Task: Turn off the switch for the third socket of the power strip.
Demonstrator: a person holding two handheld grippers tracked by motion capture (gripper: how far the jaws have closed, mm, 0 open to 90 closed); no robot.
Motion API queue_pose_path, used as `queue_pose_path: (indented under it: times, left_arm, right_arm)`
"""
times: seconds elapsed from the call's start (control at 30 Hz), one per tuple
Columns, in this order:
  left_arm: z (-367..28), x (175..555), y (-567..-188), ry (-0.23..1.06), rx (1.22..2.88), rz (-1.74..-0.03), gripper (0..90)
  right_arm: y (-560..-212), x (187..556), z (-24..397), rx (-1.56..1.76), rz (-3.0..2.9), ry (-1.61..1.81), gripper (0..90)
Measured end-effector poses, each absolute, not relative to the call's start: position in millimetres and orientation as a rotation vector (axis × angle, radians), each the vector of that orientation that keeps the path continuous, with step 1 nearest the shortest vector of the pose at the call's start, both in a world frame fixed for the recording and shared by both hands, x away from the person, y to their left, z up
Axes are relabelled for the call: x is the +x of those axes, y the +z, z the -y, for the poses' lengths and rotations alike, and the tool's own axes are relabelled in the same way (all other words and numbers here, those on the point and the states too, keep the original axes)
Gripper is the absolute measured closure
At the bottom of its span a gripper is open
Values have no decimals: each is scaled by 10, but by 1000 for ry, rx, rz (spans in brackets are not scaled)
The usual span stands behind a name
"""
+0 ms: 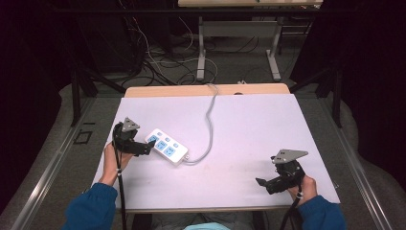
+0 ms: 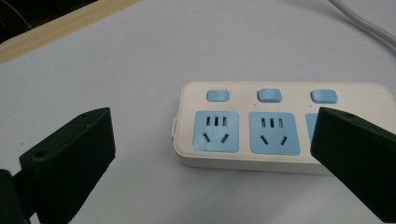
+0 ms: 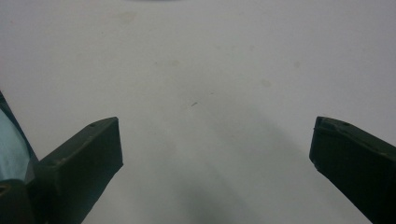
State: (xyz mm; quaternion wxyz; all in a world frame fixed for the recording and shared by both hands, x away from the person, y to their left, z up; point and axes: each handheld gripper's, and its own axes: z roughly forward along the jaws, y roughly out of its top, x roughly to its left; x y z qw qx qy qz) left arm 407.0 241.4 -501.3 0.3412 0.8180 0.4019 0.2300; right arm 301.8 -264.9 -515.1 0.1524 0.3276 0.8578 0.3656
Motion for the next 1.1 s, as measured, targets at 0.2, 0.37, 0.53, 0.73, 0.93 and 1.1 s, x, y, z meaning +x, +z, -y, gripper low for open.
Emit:
queue_pose_path:
  times: [0.2, 0.37, 0.53, 0.73, 0.93, 1.1]
  left_arm:
    - [-2415, 4151, -5026, 598, 2148, -1051, 0]
    - [-2399, 4196, -5050, 608, 2155, -1052, 0]
    - [-2415, 4268, -5042, 603, 2137, -1069, 0]
    - [-2408, 4363, -5064, 598, 2127, -1095, 0]
    - [-2404, 4435, -5088, 619, 2120, -1110, 0]
    - [-2398, 4514, -5102, 607, 2125, -1120, 1]
  right_arm:
    - [-5159, 3038, 2641, 935, -2464, 1052, 8]
    - [-5156, 3041, 2636, 942, -2471, 1050, 3]
    - [-5158, 3051, 2631, 948, -2475, 1051, 0]
    - [-5157, 3048, 2633, 952, -2469, 1048, 0]
    - [-5159, 3047, 2630, 952, -2460, 1052, 0]
    - [-5158, 3049, 2633, 949, -2471, 1047, 0]
